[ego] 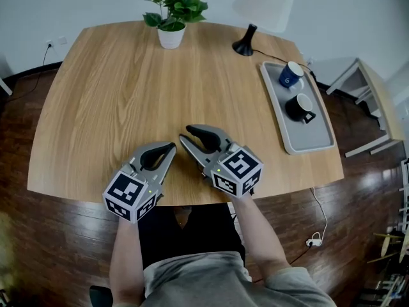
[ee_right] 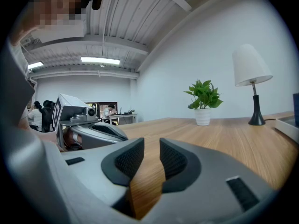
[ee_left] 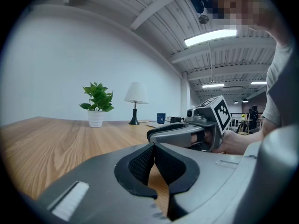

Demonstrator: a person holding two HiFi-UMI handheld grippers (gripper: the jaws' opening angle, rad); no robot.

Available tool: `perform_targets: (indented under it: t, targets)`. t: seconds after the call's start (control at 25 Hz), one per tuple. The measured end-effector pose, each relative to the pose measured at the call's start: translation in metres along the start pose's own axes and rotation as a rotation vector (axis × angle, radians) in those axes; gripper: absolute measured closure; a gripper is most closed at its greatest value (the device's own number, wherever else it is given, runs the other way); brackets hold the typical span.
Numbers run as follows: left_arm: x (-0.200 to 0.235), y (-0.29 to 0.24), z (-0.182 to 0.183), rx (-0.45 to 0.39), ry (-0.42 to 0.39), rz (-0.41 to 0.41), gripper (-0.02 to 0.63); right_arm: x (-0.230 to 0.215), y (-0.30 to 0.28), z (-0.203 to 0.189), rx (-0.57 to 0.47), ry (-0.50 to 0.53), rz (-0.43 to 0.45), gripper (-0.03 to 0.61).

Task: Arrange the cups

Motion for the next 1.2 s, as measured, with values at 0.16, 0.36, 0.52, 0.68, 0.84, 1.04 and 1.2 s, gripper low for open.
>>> perform_targets:
  t: [0.16, 0.36, 0.52, 0.68, 0.84, 1.04, 1.2]
  targets:
    - [-0.002, -0.002, 0.000, -0.001, 0.001, -0.001, 0.604, -0.003, 0.009, -0.003, 0.005, -0.005, -0.015, 0.480]
    - [-0.002, -0.003, 0.000, -0.002, -0.001, -0.002, 0.604, -0.005, 0.019, -0.004, 0.000, -0.005, -0.030, 0.483]
    - [-0.001, -0.004, -0.001, -0.002, -0.001, -0.002, 0.604, -0.006, 0.020, -0.005, 0.002, -0.004, -0.034, 0.485]
    - [-0.002, -0.004, -0.002, -0.002, 0.001, -0.002, 0.604, -0.006, 0.020, -0.006, 0.001, -0.006, -0.035, 0.485]
    - [-0.002, -0.005, -0.003, 0.001, 0.002, -0.003, 0.604, -0.006, 0.020, -0.007, 0.002, -0.006, -0.038, 0.485]
    - [0.000, -0.004, -0.003, 0.002, 0.005, 0.007, 0.604, -0.006, 0.020, -0.006, -0.001, -0.004, -0.039, 0.485]
    - [0.000, -0.006, -0.004, 0.005, 0.013, 0.011, 0.604, -0.006, 0.021, -0.006, 0.005, 0.002, -0.039, 0.485]
Point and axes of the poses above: the fingertips, and each gripper's own axes: y backward along the fingers, x to its left, z out of its top, the point moved 2 cm from there along y, backward along the fingers, and after that the axes turned 5 degrees about z, right-handed, at the moved point
